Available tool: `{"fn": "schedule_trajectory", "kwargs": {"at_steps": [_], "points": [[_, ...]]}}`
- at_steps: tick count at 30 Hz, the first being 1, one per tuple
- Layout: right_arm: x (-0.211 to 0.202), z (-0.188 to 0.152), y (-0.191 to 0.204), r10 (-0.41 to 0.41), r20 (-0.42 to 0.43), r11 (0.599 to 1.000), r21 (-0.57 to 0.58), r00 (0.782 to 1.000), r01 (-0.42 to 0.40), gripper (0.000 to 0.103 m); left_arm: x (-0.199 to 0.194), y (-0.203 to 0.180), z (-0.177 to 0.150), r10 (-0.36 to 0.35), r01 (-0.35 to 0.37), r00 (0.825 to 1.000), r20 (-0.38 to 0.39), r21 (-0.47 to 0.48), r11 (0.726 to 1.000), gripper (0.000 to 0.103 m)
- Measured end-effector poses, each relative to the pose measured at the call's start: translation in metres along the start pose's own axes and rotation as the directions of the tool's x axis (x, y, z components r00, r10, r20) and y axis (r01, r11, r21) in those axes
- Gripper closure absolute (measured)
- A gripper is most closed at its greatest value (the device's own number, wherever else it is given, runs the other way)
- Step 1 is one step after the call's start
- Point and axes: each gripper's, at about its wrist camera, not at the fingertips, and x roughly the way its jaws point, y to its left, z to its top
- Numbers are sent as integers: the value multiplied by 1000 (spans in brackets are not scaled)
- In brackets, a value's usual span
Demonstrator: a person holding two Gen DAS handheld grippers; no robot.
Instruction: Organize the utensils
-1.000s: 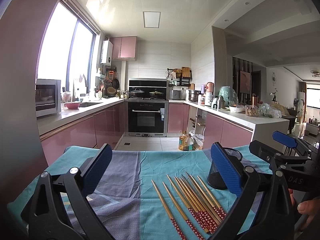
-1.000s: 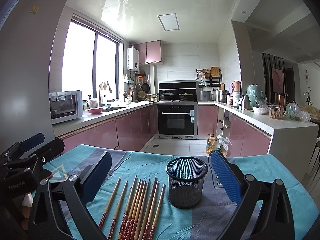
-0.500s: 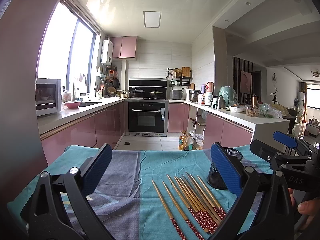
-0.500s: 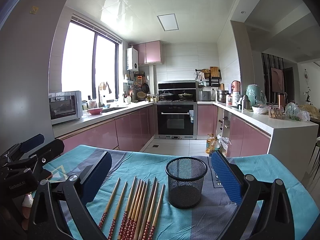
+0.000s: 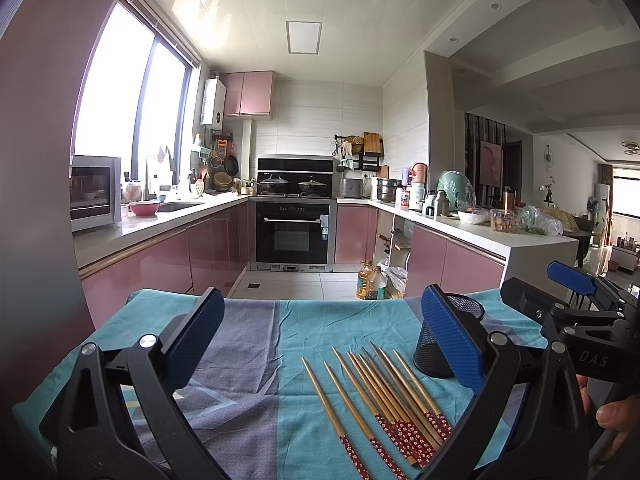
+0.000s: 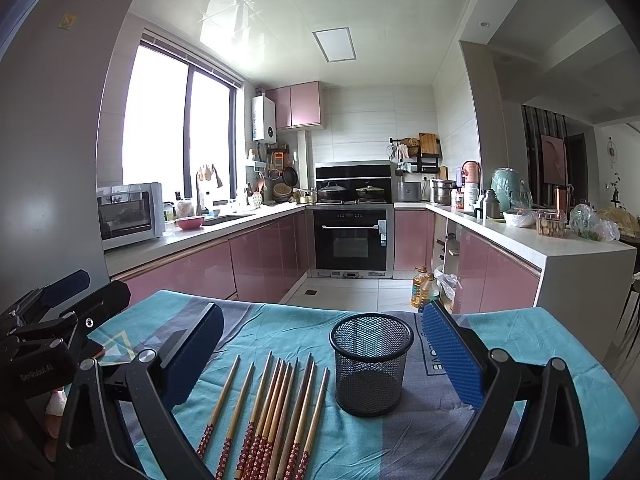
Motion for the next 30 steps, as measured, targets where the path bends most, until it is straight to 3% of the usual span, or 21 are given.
{"fn": "schedule_trajectory", "kwargs": {"at_steps": [30], "points": [[0,-1,0,0,0,1000,3,1000,0,6,0,-3,0,-1,1,1000,-4,-3,1000,6]]}}
